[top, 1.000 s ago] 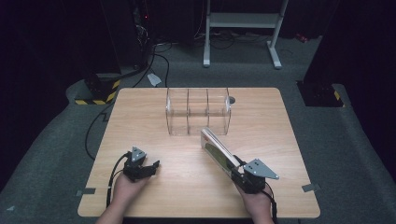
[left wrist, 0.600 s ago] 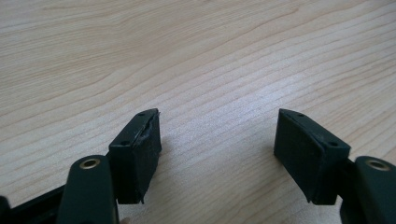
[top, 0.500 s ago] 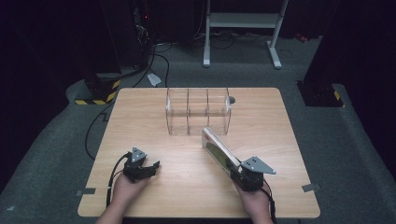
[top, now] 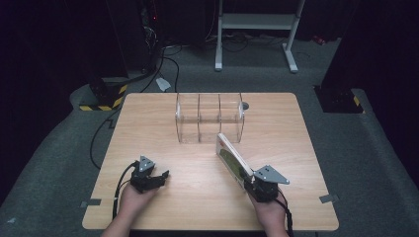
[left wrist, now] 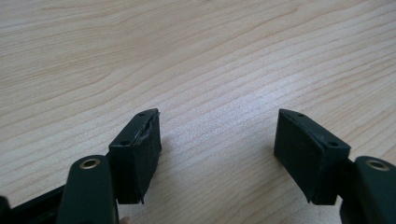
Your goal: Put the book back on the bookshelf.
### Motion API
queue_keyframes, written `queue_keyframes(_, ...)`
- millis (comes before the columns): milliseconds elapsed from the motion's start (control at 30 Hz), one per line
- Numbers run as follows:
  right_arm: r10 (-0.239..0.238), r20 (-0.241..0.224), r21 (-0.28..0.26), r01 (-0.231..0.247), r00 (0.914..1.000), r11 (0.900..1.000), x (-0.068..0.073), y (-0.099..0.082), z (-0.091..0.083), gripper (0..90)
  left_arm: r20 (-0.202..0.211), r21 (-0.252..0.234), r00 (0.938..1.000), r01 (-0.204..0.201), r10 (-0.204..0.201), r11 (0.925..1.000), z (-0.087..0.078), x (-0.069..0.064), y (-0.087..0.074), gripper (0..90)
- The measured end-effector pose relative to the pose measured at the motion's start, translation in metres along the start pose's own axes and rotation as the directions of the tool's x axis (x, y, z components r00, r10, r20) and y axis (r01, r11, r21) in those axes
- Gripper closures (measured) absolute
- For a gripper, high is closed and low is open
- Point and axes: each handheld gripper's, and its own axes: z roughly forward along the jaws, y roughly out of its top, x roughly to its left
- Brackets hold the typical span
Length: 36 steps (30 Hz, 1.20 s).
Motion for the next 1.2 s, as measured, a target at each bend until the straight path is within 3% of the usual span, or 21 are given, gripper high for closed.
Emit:
queue_keyframes(233, 0.036, 0.000, -0.006, -0.036, 0.9993, 0.9993, -0.001, -0.001, 0.000, 74.7, 0.001, -0.002, 1.0000, -0.001, 0.001, 1.0000, 0.000, 0.000, 0.000, 31.7)
queue_keyframes(567, 0.017, 0.029, -0.028, -0.017, 0.9994, 0.9995, -0.001, 0.007, -0.007, 75.4, 0.006, -0.002, 1.0000, -0.004, 0.004, 1.0000, 0.000, 0.000, 0.000, 31.7)
queue_keyframes(833, 0.076, 0.044, -0.077, -0.072, 0.9962, 0.9944, -0.013, 0.013, -0.020, 75.4, 0.007, -0.001, 1.0000, -0.005, 0.005, 1.0000, 0.000, 0.000, 0.000, 31.7)
queue_keyframes(1000, 0.078, 0.073, -0.093, -0.071, 0.9943, 0.9931, -0.021, 0.021, -0.023, 75.4, 0.007, -0.001, 1.0000, -0.001, 0.001, 1.0000, 0.000, -0.001, 0.000, 31.7)
queue_keyframes(1200, 0.057, 0.104, -0.086, -0.048, 0.9929, 0.9951, -0.025, 0.039, -0.013, 75.4, 0.008, -0.001, 1.0000, -0.001, 0.001, 1.0000, 0.000, -0.001, 0.000, 31.7)
